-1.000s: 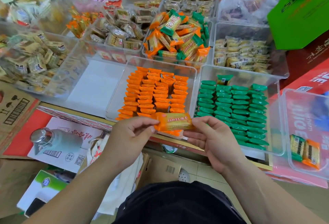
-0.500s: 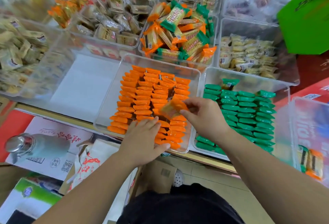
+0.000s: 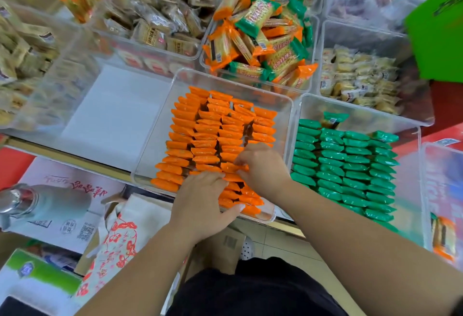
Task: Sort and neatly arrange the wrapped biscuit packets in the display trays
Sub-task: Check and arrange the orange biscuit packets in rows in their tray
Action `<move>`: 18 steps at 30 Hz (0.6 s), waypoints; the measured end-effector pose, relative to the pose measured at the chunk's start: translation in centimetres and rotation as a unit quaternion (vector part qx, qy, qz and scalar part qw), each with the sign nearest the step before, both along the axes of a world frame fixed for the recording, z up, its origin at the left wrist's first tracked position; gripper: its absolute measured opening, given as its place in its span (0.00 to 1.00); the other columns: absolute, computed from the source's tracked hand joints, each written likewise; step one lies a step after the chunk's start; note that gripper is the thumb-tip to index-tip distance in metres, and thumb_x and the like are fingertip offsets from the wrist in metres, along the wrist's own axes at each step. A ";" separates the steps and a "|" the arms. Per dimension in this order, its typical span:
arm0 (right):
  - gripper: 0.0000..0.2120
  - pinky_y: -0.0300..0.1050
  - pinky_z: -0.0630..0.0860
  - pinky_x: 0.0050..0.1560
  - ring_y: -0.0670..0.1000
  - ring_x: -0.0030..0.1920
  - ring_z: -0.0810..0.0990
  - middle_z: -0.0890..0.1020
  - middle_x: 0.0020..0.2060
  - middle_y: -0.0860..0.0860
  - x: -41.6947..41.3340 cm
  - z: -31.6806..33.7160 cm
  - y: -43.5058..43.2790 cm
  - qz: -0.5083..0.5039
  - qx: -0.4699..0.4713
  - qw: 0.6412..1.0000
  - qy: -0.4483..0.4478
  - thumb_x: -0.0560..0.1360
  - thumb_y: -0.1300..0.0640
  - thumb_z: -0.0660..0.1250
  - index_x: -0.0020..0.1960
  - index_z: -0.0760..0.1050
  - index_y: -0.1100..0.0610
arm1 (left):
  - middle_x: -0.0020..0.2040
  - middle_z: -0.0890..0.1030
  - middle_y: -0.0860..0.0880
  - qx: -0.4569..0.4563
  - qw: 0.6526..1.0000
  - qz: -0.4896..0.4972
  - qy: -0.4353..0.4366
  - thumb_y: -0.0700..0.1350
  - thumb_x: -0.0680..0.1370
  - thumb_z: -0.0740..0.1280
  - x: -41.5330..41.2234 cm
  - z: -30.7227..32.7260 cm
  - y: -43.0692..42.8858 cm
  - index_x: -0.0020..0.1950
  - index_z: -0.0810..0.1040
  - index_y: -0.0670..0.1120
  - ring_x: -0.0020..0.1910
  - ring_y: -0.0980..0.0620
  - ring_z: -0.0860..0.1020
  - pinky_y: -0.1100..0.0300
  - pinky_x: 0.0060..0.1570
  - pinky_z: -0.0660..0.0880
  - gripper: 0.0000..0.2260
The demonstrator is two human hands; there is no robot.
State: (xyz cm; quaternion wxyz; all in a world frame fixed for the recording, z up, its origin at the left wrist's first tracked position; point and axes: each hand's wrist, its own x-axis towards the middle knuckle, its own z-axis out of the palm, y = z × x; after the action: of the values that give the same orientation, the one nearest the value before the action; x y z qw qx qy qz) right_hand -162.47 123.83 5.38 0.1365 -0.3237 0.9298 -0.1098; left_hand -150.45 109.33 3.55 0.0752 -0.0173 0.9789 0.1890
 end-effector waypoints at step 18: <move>0.11 0.51 0.73 0.58 0.54 0.58 0.74 0.82 0.56 0.47 -2.9 0.1 -1.2 0.012 0.108 0.994 0.015 0.77 0.45 0.68 0.57 0.80 0.45 | 0.76 0.62 0.53 -0.096 0.994 -0.015 -0.058 0.66 0.76 0.55 -1.9 0.4 1.1 0.79 0.58 0.52 0.69 0.47 0.67 0.47 0.67 0.66 0.34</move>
State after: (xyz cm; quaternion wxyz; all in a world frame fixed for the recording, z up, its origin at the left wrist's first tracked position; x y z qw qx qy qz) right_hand -165.38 122.63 5.48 0.1581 -0.3199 0.9342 -0.0021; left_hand -152.39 110.48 3.94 0.1327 -0.0210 0.9867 0.0920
